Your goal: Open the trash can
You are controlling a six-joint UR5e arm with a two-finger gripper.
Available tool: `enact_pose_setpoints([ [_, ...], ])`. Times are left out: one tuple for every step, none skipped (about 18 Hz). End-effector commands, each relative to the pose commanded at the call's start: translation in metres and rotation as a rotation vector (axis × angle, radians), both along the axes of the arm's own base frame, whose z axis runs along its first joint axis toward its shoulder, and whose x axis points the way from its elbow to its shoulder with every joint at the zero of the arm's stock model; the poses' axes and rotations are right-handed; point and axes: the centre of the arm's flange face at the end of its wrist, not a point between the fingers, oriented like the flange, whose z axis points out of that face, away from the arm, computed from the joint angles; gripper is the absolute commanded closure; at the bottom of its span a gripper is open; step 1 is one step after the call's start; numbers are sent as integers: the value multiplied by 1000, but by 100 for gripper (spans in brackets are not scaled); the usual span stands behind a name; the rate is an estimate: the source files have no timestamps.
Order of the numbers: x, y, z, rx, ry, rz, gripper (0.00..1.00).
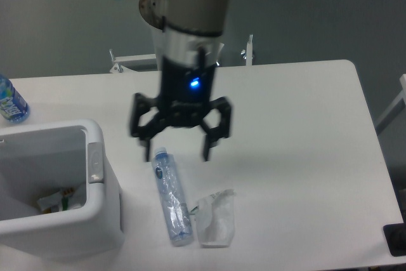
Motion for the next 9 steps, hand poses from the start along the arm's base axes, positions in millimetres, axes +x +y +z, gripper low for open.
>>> enact_pose_setpoints([
  [-7, -7, -8, -44, 11, 3, 0],
  [-12, -15, -11, -89, 27, -10, 0],
  [-16, -25, -14, -144, 43, -36, 0],
  [-24, -38, -18, -205, 63, -74, 0],
  [-30, -50, -23, -258, 74, -123, 0],
  [-34, -57, -28, -296, 84, -179, 0],
  [-39, -62, -30, -324, 96, -216, 0],
  [-44, -68, -32, -348, 106, -233, 0],
  [-51, -75, -33, -365, 110, -231, 0],
])
